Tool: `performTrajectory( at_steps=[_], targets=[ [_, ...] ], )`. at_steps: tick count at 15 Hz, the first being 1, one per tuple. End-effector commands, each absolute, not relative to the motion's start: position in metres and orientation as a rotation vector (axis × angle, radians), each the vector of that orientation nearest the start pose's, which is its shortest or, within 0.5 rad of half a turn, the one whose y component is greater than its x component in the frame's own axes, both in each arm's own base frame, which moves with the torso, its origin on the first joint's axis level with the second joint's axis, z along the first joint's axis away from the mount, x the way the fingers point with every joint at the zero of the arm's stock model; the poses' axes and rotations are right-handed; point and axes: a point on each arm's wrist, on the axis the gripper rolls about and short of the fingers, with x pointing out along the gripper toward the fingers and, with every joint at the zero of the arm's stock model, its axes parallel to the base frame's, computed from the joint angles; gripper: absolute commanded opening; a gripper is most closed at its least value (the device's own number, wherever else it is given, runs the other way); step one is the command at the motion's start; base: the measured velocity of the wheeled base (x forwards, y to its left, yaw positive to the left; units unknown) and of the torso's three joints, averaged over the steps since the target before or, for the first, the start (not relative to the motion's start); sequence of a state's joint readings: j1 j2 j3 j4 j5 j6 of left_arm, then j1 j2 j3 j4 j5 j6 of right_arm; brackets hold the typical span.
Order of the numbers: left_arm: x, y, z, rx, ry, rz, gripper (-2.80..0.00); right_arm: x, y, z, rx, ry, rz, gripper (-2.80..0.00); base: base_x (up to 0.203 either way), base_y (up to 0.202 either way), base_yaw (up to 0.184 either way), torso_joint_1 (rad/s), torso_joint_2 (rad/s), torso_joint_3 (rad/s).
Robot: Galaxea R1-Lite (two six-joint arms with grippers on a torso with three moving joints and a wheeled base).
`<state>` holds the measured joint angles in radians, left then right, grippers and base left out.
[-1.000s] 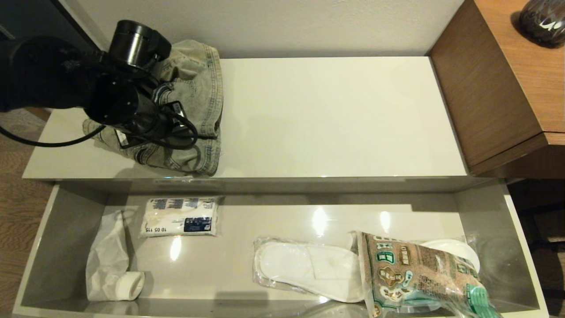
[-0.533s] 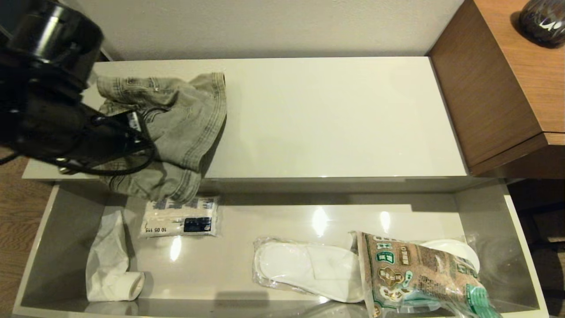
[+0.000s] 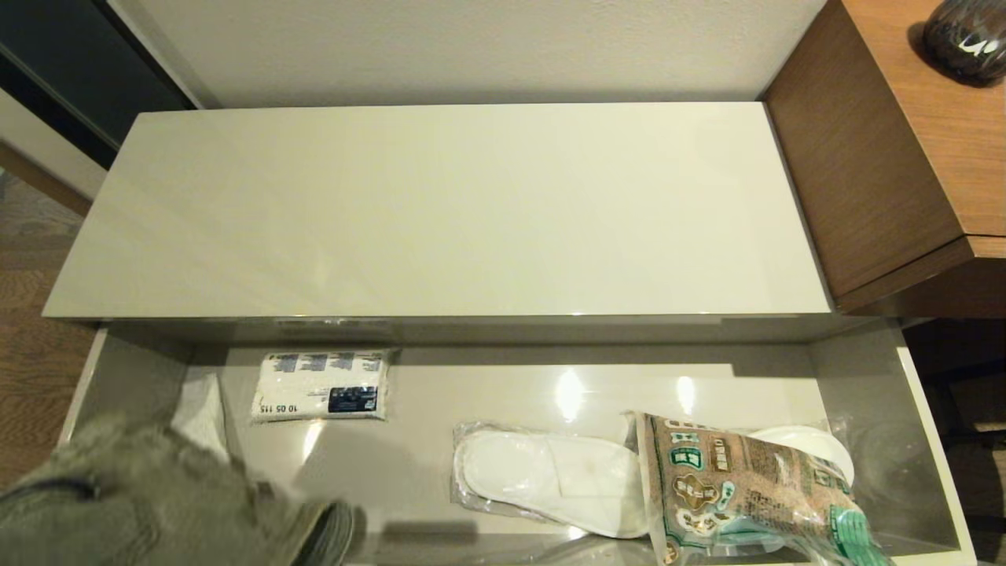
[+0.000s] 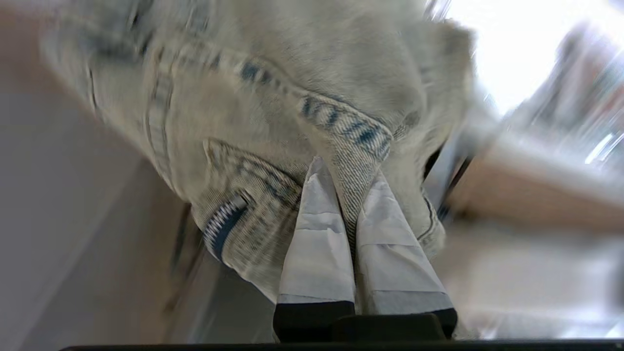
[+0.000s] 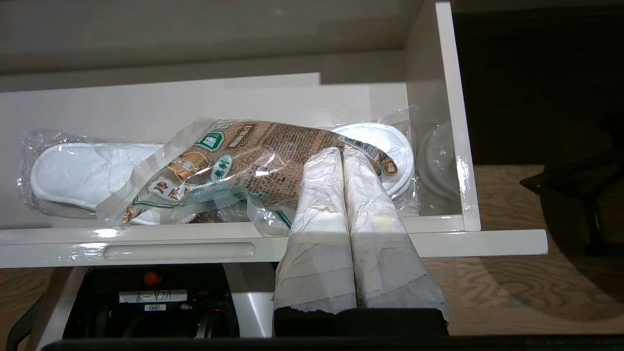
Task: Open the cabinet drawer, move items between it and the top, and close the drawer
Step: Put the shorts in the drawer
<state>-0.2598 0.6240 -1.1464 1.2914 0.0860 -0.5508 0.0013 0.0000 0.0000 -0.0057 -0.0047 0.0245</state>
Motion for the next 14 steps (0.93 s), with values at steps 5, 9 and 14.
performTrajectory(
  at_steps=[5,9,14],
  targets=[
    [-0.105,0.01,0.194,-0.323,0.789,0.084,-2.8,-0.023,0.0,0.076,0.025,-0.005,-0.003,-2.8,0.0,0.0,0.0,0.0,0.0,0.0],
    [-0.058,0.004,0.208,-0.34,0.741,0.081,-2.8,-0.023,0.0,0.076,0.025,-0.005,-0.003,-2.8,0.0,0.0,0.0,0.0,0.0,0.0],
    [0.033,-0.001,0.241,-0.355,0.696,0.094,-2.8,-0.023,0.0,0.076,0.025,-0.005,-0.003,-2.8,0.0,0.0,0.0,0.0,0.0,0.0]
  ],
)
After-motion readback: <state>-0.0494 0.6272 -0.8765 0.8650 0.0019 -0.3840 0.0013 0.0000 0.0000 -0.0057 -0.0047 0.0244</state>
